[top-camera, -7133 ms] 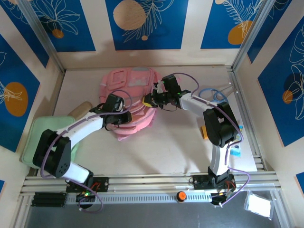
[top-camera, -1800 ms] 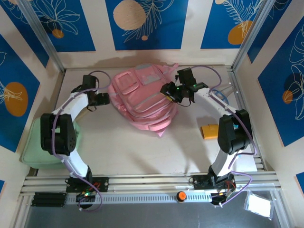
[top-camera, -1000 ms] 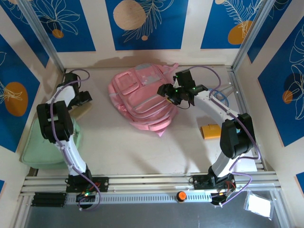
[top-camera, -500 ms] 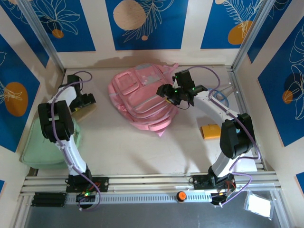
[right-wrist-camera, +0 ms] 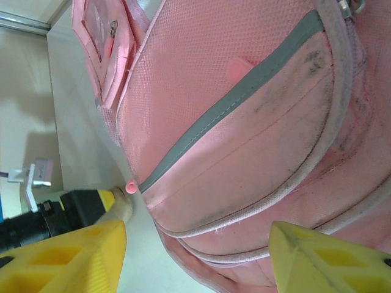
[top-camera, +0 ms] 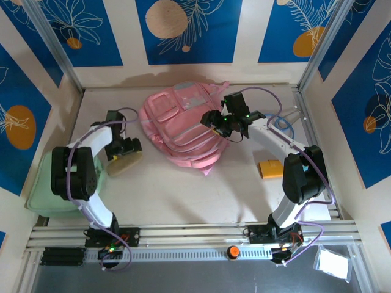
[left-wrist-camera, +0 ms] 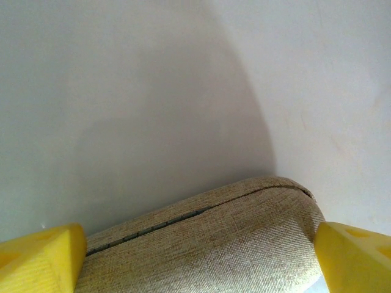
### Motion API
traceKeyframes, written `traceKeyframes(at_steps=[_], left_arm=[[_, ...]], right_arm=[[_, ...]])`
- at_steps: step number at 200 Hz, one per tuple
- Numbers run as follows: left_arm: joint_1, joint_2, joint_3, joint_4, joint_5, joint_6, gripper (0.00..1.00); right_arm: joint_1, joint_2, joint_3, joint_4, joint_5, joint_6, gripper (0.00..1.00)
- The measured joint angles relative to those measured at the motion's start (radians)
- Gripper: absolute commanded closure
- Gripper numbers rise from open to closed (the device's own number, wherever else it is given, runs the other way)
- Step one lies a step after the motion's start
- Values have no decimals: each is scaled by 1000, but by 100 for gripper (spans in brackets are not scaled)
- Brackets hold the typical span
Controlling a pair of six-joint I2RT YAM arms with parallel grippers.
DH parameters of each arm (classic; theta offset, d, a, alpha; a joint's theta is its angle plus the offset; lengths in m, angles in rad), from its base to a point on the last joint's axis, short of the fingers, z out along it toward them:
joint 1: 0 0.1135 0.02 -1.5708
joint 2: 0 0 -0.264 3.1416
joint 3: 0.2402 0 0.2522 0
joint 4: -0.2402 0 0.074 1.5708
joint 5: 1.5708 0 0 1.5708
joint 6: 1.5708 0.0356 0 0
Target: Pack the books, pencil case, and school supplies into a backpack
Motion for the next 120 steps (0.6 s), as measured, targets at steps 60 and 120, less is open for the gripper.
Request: traceKeyframes(at_steps=[60,120], left_arm=[[-40,-158,-166,-19,106,-17,2],[-160,-204,-255,-18,127,-26,6]], right_arm=[[4,0,-1,11,-4,1,36],[13,1,-1,27,-10,4,36]])
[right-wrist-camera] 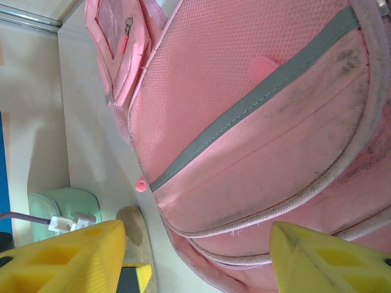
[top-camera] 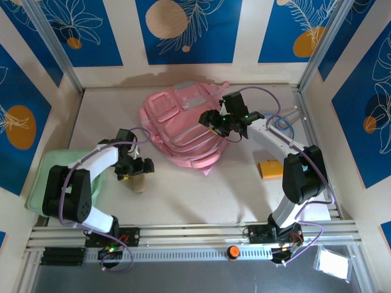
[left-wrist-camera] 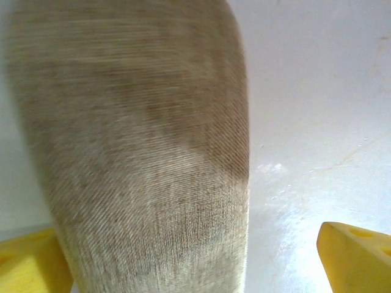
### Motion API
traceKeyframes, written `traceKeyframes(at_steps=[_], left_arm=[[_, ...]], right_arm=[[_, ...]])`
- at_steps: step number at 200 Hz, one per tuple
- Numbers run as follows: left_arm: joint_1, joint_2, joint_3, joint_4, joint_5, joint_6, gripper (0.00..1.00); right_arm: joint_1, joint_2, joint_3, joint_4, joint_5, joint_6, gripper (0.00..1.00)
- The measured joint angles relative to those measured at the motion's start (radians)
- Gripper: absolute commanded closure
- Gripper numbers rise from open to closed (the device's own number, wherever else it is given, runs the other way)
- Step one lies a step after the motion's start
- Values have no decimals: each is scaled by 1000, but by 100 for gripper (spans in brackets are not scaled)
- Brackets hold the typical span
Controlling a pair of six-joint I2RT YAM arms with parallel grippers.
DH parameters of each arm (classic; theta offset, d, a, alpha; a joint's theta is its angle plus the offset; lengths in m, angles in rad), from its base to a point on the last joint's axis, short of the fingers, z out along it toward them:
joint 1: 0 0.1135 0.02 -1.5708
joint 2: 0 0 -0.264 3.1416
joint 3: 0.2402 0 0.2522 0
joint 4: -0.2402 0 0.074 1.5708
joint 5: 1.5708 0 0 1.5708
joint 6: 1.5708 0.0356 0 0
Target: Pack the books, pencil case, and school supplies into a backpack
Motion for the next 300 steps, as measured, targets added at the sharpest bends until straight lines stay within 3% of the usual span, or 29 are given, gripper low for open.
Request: traceKeyframes(at_steps=[94,110,128,160,195,225,263,300], left_arm=[[-24,137,103,29,-154,-104,28],[-24,138,106,29,-166,-122,35],[-24,138,111,27,-172,-132,49],[-24,133,126,34,-166,-124,54],[-24,58,146,60,-80,-146,56],[-26,-16,184,167,53,-246,58],[-51,-27,192,343,194,-412,59],[-76,-19,192,465,293,-535,60]], right_arm=[[3,3,0,0,-2,0,36],[5,3,0,0,-1,-1,36],[11,3,-2,2,-1,-1,36],[29,3,-37,44,-2,-6,37],[84,-13,-135,121,-15,-24,37],[202,-24,-199,214,-48,-58,38],[311,-18,-194,297,-93,-112,38],[333,41,-136,322,-98,-154,37]])
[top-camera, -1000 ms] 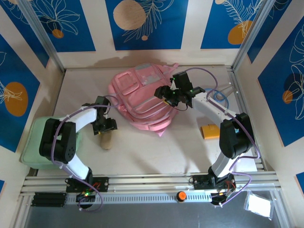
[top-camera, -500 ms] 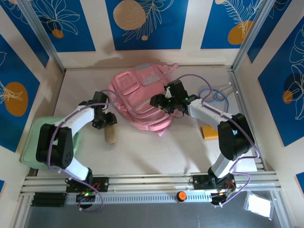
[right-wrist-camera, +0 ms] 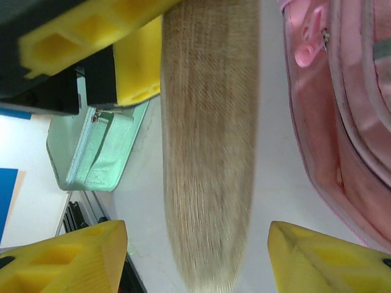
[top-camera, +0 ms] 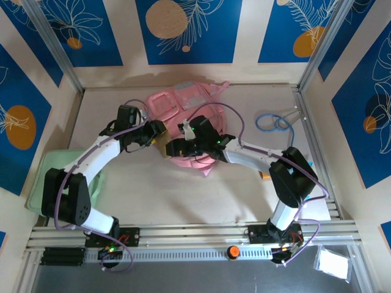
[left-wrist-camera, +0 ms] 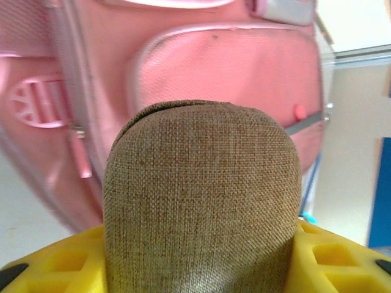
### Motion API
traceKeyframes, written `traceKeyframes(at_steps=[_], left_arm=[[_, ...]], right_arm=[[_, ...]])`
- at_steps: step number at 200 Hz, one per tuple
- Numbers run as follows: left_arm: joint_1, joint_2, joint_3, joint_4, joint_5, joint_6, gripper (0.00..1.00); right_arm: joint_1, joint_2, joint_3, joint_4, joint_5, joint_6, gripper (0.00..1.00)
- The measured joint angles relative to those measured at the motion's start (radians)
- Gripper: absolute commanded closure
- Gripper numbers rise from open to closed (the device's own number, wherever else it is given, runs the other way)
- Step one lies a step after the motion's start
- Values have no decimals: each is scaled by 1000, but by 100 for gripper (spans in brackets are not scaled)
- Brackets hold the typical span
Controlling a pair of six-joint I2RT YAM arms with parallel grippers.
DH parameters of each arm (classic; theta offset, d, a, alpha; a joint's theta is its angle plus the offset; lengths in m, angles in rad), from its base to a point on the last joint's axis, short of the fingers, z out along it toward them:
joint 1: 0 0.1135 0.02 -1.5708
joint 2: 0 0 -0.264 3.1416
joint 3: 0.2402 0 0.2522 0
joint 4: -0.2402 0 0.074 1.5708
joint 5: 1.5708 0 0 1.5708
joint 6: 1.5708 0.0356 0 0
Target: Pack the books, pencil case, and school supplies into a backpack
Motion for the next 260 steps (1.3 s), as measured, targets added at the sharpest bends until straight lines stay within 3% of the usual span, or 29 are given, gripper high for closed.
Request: traceKeyframes(at_steps=[22,45,65,96,114,140,184,216,260], left_arm=[[-5,8,0,35,39,-45,60],[-5,8,0,58,56,-73,57],[-4,8,0,78,60,-84,38],[-3,5,0,89,52,-64,15],[-6,-13,4,76,32,24,0],[-54,-38,64,3,-44,197,0],[-251,56,286,-146,-216,515,0],[-359,256,459,-270,-345,738,16],[-415,500,685,-463,-467,922,36]], right_arm=[[-1,29,37,11,5,-17,42],[-5,39,55,25,13,-39,63],[-18,39,55,22,23,-40,77],[-23,24,28,62,45,-45,78],[-49,-26,-30,66,61,-50,78],[-135,-127,-105,56,90,-60,78],[-312,-295,-169,1,158,-61,78],[-384,-369,-190,-54,207,-59,78],[-445,-430,-239,-114,234,-52,78]])
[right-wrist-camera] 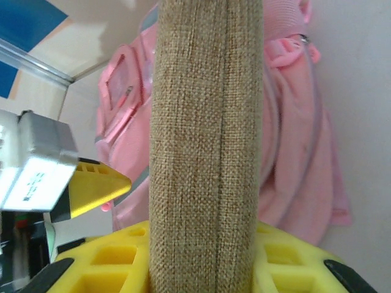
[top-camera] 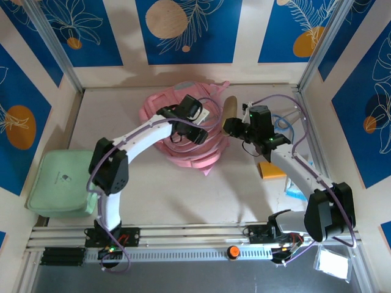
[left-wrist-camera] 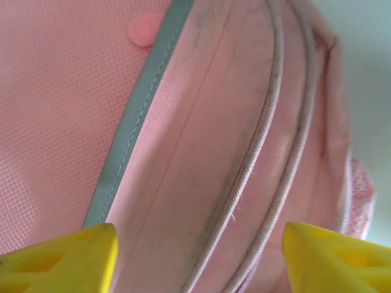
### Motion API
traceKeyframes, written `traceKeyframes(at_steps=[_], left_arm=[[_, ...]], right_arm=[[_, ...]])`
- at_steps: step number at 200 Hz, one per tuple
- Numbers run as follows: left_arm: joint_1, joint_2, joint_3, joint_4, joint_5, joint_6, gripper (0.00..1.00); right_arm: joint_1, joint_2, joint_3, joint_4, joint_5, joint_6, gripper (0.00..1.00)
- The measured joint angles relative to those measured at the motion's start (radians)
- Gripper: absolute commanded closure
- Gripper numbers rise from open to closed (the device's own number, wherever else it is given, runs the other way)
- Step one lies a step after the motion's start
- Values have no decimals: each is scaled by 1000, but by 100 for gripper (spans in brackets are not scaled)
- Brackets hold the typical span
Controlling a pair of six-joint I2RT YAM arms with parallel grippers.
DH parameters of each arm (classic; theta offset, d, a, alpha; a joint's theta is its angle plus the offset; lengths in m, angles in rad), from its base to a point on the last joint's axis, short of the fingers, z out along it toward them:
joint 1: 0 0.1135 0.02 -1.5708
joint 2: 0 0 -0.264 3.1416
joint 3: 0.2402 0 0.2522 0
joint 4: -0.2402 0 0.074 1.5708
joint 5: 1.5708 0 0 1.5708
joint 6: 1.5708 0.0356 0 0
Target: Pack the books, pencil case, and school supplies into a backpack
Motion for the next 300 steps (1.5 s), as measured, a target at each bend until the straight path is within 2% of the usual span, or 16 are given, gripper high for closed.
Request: traceKeyframes(at_steps=[25,64,100,118,160,227,266,300], left_arm=[[-16,68,73,-69,-50,65,42],[-24,143,134,-129,-131,97,51],[-44,180,179,-174,-194,81,72],[-50,180,200,-192,-209,66,80],[-47,117,188,-174,-226,34,100],[-17,-72,173,-76,-265,-2,100],[-15,-85,173,-32,-201,-36,100],[-15,-85,174,-17,-164,-69,100]], right_arm=[[-24,-26,-18,-17,3,5,78],[-52,-48,-21,-29,2,20,78],[-55,-49,-21,-29,2,31,78],[-55,-49,-21,-30,1,37,78],[-55,-48,-22,-29,-10,47,78],[-45,74,-21,-45,-145,97,78],[6,183,2,7,-277,172,77],[42,344,127,92,-373,252,77]])
